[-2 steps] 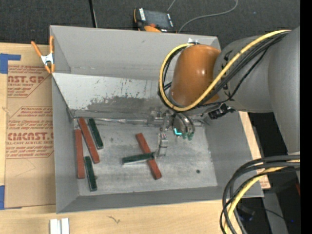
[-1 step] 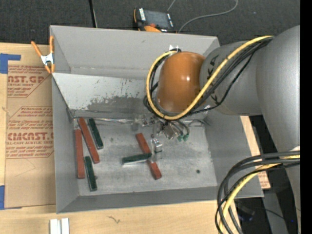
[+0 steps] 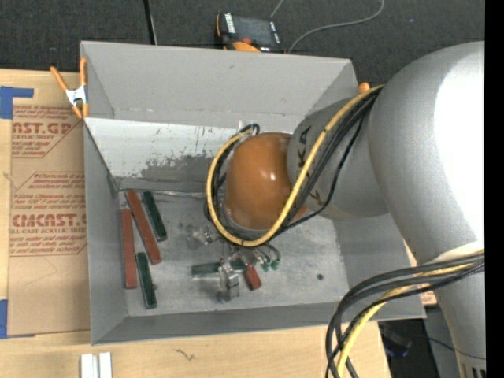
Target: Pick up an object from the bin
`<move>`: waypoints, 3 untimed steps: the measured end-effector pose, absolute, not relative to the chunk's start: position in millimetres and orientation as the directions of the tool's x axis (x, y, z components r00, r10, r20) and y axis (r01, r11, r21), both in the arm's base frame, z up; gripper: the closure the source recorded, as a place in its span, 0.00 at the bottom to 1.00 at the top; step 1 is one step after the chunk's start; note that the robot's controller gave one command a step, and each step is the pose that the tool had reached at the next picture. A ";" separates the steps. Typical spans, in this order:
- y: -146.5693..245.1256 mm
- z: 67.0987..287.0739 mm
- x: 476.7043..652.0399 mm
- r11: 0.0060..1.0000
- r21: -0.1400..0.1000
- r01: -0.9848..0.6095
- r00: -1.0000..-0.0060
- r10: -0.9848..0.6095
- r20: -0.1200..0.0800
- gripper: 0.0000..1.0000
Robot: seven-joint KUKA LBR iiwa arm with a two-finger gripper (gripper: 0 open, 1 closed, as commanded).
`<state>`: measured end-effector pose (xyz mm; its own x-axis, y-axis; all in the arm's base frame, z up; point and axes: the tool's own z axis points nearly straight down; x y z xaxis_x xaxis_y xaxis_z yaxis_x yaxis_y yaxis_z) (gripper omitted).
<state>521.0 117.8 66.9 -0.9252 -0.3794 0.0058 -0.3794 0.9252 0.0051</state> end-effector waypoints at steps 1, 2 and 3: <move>114.9 69.7 525.0 0.927 0.002 -0.374 -0.927 -0.374 -0.002 1.00; 108.0 217.4 499.0 0.881 -0.002 -0.474 -0.881 -0.474 -0.009 1.00; 107.9 213.4 497.7 0.881 0.001 -0.474 -0.881 -0.474 -0.002 0.00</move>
Offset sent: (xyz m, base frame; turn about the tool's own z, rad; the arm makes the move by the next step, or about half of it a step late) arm 0.0000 0.0000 0.0000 0.0000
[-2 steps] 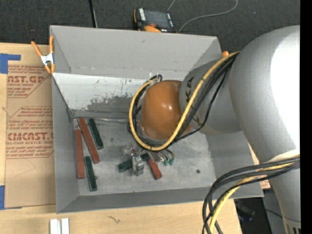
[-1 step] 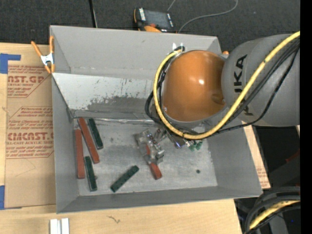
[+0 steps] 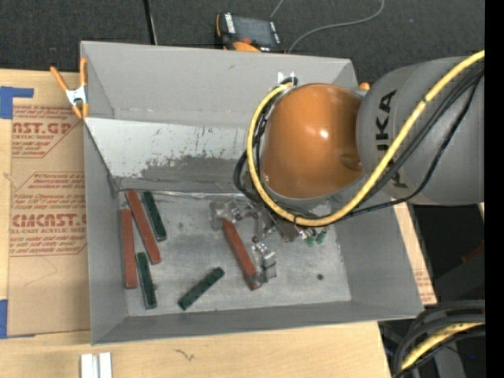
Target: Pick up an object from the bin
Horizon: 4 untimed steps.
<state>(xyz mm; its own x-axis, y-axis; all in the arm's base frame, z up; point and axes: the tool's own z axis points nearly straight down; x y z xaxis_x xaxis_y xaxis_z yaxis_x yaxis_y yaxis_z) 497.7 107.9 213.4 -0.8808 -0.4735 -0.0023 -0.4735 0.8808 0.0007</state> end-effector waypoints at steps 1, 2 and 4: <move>175.2 66.7 503.5 0.824 0.003 -0.567 -0.824 -0.567 -0.004 0.00; 173.5 70.8 504.8 0.825 0.001 -0.565 -0.825 -0.565 -0.005 1.00; 188.4 242.9 492.4 0.401 -0.003 -0.916 -0.401 -0.916 -0.005 1.00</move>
Offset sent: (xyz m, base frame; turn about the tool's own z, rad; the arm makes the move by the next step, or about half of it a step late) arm 0.0064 0.0639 -0.1434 -0.1071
